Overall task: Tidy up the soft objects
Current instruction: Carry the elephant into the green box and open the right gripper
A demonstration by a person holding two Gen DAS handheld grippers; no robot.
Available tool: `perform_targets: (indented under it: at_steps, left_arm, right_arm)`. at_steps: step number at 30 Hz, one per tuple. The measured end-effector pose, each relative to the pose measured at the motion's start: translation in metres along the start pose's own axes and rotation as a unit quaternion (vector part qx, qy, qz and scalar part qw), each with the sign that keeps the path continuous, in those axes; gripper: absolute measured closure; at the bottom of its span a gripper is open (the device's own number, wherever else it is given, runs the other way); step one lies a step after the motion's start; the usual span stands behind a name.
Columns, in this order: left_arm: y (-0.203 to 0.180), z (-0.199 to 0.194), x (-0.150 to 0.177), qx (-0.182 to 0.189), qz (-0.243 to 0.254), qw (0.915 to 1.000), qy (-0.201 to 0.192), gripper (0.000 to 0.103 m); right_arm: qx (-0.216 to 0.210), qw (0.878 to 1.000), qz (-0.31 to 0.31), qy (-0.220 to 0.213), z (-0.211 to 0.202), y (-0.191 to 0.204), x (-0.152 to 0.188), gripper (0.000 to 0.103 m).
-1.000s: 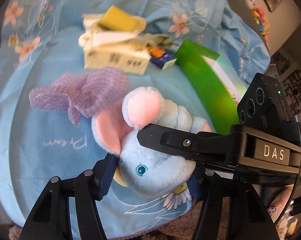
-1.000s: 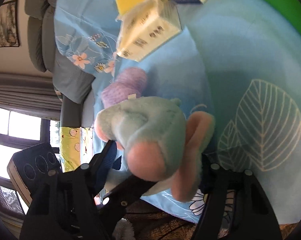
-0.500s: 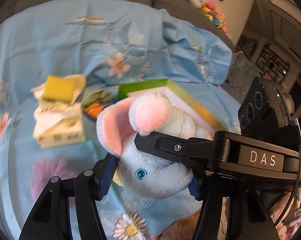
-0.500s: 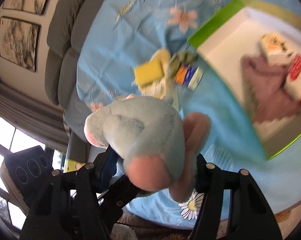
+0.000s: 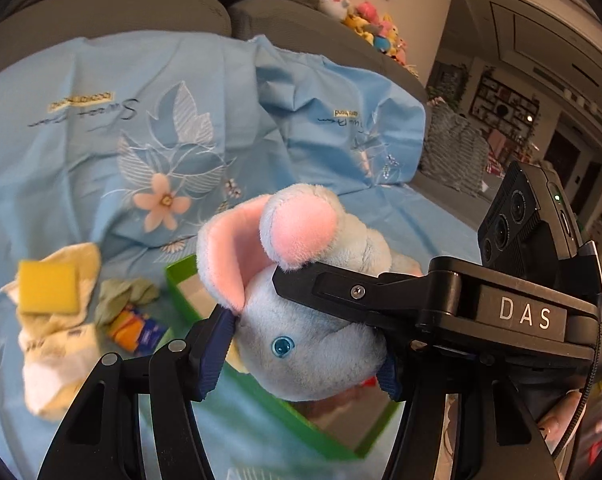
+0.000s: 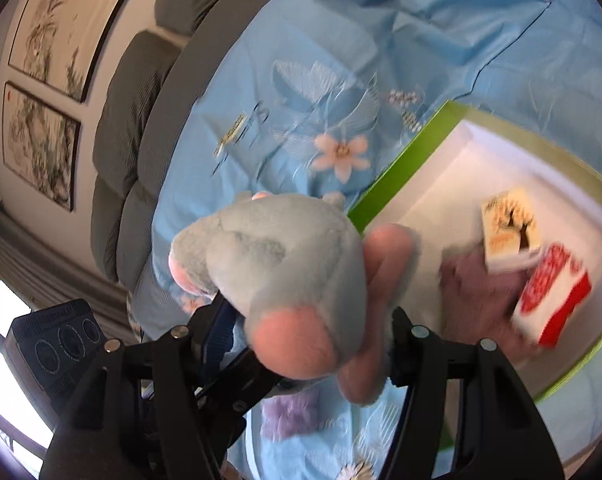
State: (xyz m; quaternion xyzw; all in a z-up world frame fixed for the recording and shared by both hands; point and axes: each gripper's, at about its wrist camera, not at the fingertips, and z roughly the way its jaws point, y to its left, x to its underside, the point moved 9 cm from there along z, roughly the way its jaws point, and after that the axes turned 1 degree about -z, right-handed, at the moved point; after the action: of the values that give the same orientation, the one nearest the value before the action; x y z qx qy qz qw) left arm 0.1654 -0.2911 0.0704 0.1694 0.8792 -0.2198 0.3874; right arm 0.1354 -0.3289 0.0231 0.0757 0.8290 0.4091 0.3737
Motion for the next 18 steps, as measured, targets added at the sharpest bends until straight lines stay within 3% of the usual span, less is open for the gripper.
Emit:
perform_targets:
  at_steps: [8, 14, 18]
  left_arm:
    - [0.018, 0.064, -0.004, 0.016, -0.006, 0.9993, 0.034, 0.041]
    - [0.024, 0.093, 0.01, 0.044, -0.04, 0.9963, 0.062, 0.042]
    - [0.024, 0.099, 0.017, 0.041, -0.046, 0.9956, 0.07, 0.042]
  right_arm:
    - [0.02, 0.999, 0.043, -0.005, 0.034, -0.047, -0.038, 0.043]
    - [0.061, 0.995, 0.085, -0.001, 0.05, -0.084, -0.041, 0.044]
    - [0.077, 0.992, 0.097, -0.001, 0.052, -0.097, -0.042, 0.044]
